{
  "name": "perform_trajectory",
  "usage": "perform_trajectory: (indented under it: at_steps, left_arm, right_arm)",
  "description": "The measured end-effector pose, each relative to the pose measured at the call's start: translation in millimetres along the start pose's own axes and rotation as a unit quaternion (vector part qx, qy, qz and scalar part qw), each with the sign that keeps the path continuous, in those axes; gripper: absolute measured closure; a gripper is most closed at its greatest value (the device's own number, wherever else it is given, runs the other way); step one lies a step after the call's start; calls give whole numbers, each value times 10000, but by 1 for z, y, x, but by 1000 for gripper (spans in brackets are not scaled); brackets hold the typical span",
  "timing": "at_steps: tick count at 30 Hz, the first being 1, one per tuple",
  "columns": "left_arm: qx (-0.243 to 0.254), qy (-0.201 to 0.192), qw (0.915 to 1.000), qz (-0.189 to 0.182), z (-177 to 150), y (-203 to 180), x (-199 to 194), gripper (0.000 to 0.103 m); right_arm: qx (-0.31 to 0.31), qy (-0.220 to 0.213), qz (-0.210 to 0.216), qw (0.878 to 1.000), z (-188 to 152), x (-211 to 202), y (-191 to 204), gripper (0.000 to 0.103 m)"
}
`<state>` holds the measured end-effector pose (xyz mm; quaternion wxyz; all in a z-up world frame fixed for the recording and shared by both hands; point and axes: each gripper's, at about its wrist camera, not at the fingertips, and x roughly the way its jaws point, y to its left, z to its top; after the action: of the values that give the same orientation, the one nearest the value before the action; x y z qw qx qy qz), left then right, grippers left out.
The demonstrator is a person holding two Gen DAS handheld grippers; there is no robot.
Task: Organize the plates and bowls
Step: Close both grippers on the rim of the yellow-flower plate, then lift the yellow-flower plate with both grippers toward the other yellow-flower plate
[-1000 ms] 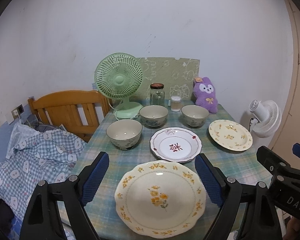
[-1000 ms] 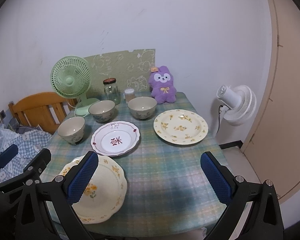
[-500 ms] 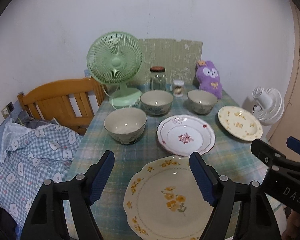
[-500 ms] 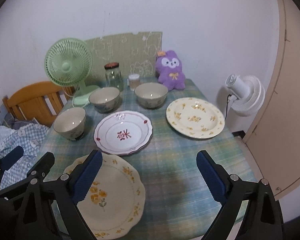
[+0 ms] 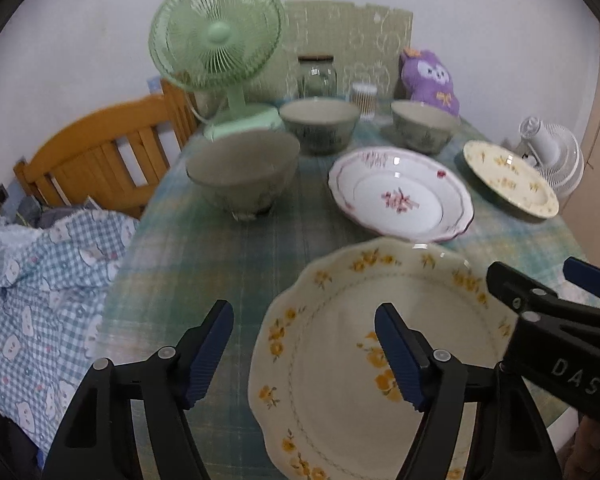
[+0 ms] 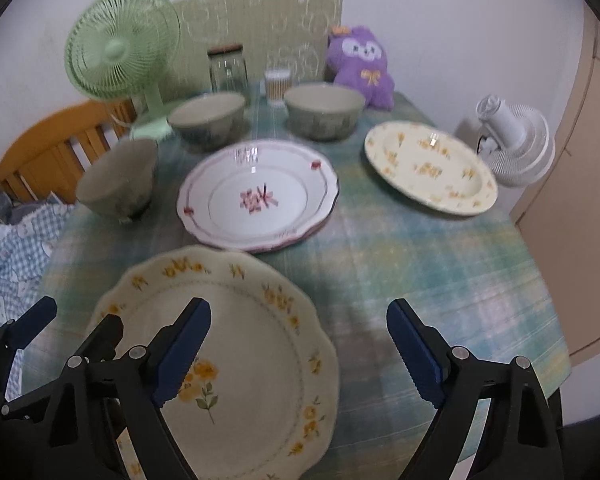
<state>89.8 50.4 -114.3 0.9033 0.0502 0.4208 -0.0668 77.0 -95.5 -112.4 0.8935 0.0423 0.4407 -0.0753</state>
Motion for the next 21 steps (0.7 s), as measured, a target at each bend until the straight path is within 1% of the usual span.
perform_trajectory:
  at_steps: [3,8,11,14,18,21]
  left_arm:
    - [-25,189,9998,-96,-4,3,14,30]
    - [-145,548,9980,-265,-8,11,35,33]
    - [-177,710,9967,-361,-9,14,42,37]
    - [-144,839,9954,-443,-9,15,48,45]
    - [-143,952,9940,-518,-9,17,54,45]
    - [-131,1013,9934,-517,-9,15,55,44]
  right_arm:
    - [59,258,-57,9996,-4,19,3,16]
    - [135,542,-227,9982,-8,35,6,17]
    - [182,737,-280,9967,-9,44,6,22]
    - [212,941,-301,9949,-12,51,7,26]
    - [246,1246,-383,9912,-16,62,7,30]
    - [317,1250,-330,9911,-16,62,7,32]
